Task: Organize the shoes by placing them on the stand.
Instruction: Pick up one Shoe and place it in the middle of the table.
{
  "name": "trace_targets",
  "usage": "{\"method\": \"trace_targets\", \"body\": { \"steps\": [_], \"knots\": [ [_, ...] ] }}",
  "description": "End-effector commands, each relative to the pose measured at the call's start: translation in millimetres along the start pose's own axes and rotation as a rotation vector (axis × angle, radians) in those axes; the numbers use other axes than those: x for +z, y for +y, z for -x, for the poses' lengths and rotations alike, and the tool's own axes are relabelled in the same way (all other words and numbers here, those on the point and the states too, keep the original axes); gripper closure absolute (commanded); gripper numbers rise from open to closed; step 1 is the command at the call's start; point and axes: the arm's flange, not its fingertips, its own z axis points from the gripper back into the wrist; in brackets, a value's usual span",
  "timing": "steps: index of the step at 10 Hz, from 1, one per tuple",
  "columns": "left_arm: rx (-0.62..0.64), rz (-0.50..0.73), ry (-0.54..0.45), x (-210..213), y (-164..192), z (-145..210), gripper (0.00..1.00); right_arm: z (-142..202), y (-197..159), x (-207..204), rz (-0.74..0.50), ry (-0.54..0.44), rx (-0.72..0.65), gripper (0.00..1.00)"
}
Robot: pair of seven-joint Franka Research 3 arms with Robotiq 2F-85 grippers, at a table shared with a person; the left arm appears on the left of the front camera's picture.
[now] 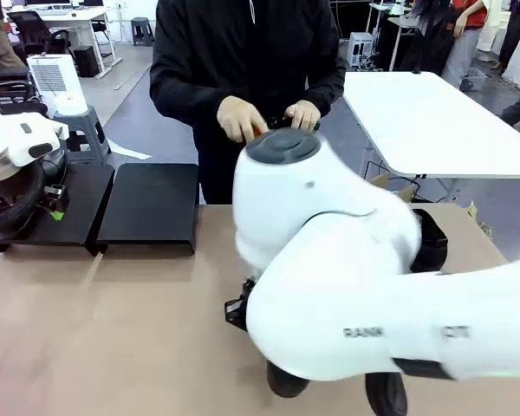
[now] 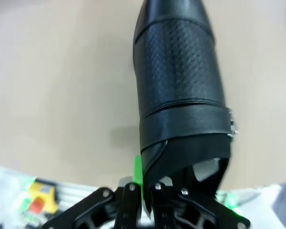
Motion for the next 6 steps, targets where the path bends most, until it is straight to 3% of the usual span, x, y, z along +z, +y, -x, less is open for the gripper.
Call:
{"method": "trace_targets", "body": {
  "steps": [1,2,3,6],
  "knots": [
    [0.004,-0.002,0.005,1,1,0,0.39,-27,27,-20,0.016,-0.06,0.02,1.0],
    [0.004,-0.002,0.005,1,1,0,0.39,-30,32,-29,0.025,-0.047,0.013,1.0],
    [0.004,-0.002,0.005,1,1,0,0.39,-32,33,-36,0.025,-0.04,0.021,0.89],
    [0.004,-0.002,0.005,1,1,0,0.39,-33,24,-38,-0.014,-0.037,-0.001,0.33]
  ]
}}
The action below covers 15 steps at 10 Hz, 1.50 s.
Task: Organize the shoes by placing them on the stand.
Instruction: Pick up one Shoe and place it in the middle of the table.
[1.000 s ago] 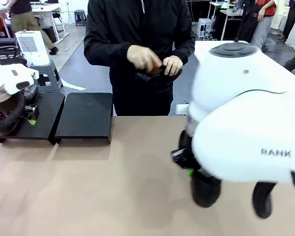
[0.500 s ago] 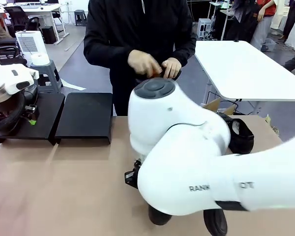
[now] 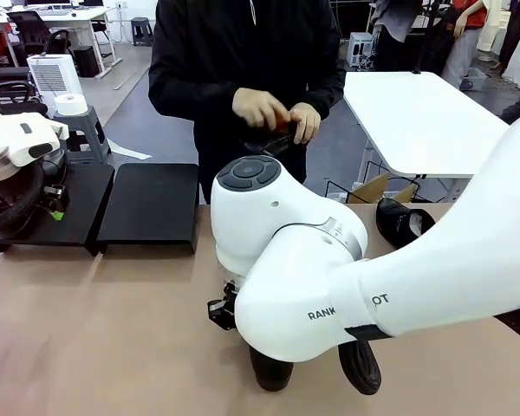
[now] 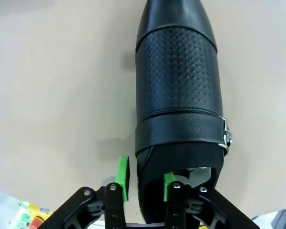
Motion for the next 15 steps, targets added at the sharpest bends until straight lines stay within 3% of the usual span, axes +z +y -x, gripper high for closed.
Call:
{"method": "trace_targets", "body": {
  "steps": [1,2,5,6,15],
  "knots": [
    [0.004,-0.002,0.005,1,1,0,0.39,1,0,12,-0.032,-0.031,-0.046,0.14],
    [0.004,-0.002,0.005,1,1,0,0.39,3,-5,21,-0.052,-0.021,-0.054,0.0],
    [0.004,-0.002,0.005,1,1,0,0.39,26,-23,57,-0.041,0.076,0.003,0.0],
    [0.004,-0.002,0.005,1,1,0,0.39,3,-3,33,-0.052,-0.002,-0.053,0.0],
    [0.004,-0.002,0.005,1,1,0,0.39,3,-3,33,-0.052,-0.002,-0.053,0.0]
  ]
}}
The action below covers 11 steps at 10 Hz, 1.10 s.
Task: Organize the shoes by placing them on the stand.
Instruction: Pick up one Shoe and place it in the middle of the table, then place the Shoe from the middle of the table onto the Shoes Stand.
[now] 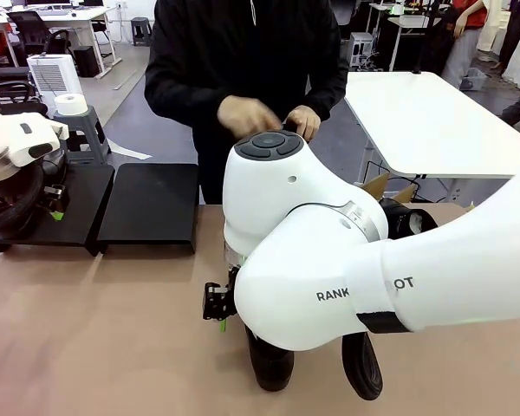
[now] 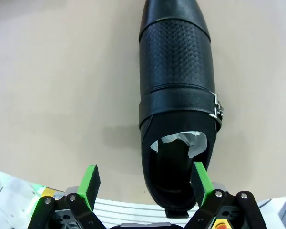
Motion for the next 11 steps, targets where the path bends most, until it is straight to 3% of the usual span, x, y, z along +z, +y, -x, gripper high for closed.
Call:
{"method": "trace_targets", "body": {
  "steps": [1,7,8,10,11],
  "knots": [
    [0.004,-0.002,0.005,1,1,0,0.39,-3,4,0,0.004,-0.031,-0.012,0.0],
    [0.004,-0.002,0.005,1,1,0,0.39,0,0,0,0.0,0.0,0.0,0.0],
    [0.004,-0.002,0.005,1,1,0,0.39,14,-16,17,0.019,-0.034,0.04,0.0],
    [0.0,0.0,0.0,0,0,0,0.39,23,-93,56,0.055,-0.052,-0.02,0.0],
    [-0.012,0.014,-0.02,19,-26,11,0.39,21,-134,65,0.026,-0.042,-0.067,0.0]
  ]
}}
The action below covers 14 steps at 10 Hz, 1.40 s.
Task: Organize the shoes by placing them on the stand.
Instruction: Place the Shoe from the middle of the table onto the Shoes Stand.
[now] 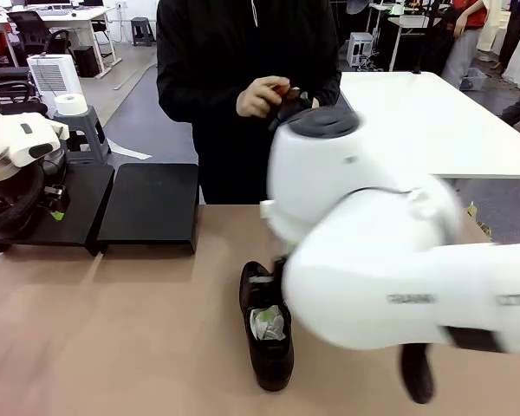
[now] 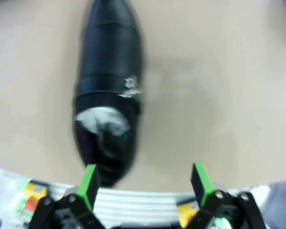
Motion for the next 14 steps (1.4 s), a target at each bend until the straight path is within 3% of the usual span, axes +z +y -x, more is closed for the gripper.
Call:
{"method": "trace_targets", "body": {
  "steps": [1,3,4,5,6,7,8,11,12,14],
  "knots": [
    [0.048,0.046,-0.013,38,-43,20,0.39,1,-85,14,-0.023,0.009,-0.075,0.0],
    [0.227,0.142,0.075,72,-93,35,0.39,-5,-140,7,-0.049,0.04,-0.161,0.0],
    [0.251,0.205,0.108,77,-113,42,0.39,-6,-164,2,-0.066,0.053,-0.227,0.0],
    [0.109,0.089,0.039,53,-75,25,0.39,-4,-189,-4,-0.102,0.067,-0.321,0.0],
    [0.109,0.089,0.039,53,-75,25,0.39,4,-204,-10,-0.128,0.08,-0.394,0.0],
    [0.109,0.089,0.039,53,-75,25,0.39,-22,-171,11,-0.043,0.043,-0.264,0.0],
    [0.147,0.129,0.076,69,-99,35,0.39,-22,-171,11,-0.043,0.043,-0.264,0.0],
    [0.218,0.204,0.175,56,-216,75,0.39,-22,-171,11,-0.043,0.043,-0.264,0.0],
    [0.249,0.184,0.235,53,-235,85,0.39,-22,-171,11,-0.043,0.043,-0.264,0.0],
    [0.309,0.272,0.271,45,-268,91,0.39,-22,-171,11,-0.043,0.043,-0.264,0.0]
  ]
}}
